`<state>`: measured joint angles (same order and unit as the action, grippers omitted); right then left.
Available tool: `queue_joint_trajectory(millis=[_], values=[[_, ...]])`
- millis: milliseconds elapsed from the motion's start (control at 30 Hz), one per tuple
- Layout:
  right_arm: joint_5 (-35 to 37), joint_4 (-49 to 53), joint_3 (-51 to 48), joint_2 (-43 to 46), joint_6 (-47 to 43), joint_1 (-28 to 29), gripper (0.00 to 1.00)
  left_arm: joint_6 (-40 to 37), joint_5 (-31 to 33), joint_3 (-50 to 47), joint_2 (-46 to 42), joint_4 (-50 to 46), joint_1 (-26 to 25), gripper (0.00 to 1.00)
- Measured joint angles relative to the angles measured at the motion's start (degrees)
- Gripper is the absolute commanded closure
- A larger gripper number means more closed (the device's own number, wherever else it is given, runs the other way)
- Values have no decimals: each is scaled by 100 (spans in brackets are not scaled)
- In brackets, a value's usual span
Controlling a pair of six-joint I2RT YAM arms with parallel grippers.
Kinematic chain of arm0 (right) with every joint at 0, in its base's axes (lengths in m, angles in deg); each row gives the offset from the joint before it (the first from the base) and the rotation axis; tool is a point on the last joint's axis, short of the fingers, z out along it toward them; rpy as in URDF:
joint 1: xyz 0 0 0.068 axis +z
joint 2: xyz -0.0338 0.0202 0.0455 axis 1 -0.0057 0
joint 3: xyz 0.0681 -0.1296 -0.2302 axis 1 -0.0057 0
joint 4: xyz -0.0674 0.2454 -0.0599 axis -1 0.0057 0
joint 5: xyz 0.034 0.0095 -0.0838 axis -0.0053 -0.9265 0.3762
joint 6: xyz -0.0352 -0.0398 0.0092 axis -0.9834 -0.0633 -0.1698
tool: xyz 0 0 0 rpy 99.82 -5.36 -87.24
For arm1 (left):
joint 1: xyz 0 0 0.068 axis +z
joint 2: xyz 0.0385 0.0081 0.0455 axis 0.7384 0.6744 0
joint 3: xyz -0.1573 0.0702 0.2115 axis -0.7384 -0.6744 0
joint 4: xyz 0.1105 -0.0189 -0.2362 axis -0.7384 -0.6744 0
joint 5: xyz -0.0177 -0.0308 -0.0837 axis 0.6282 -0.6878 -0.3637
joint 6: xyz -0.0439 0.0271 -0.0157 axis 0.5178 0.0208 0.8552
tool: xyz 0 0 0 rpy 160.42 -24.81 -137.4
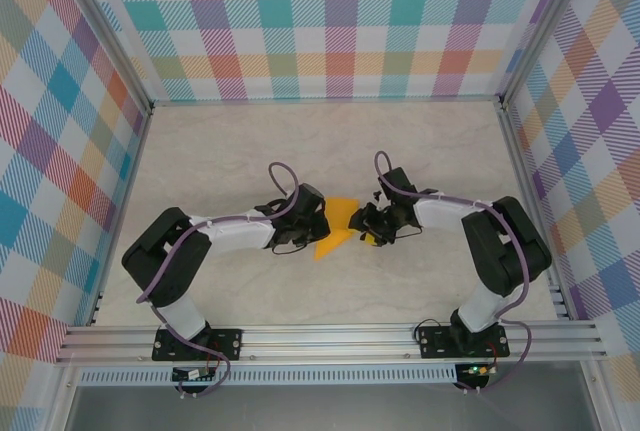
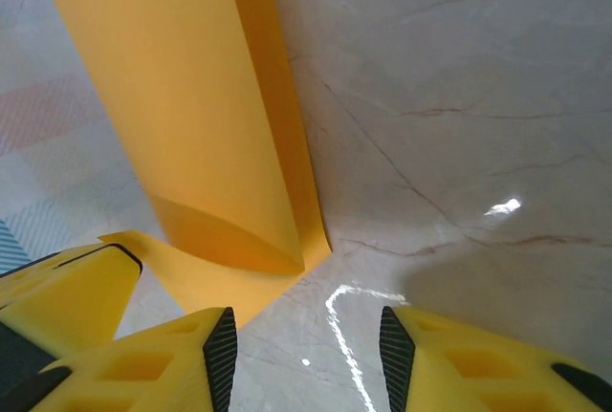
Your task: Fold a paper plane with a square sheet of paper (pick it up from the middle)
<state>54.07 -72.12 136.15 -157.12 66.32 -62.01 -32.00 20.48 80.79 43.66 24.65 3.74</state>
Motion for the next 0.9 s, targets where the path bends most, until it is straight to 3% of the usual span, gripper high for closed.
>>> queue_joint_trajectory(millis=[900], values=[[-192, -258, 254, -356, 92, 63, 60, 31, -20, 2, 273, -92, 20, 90]])
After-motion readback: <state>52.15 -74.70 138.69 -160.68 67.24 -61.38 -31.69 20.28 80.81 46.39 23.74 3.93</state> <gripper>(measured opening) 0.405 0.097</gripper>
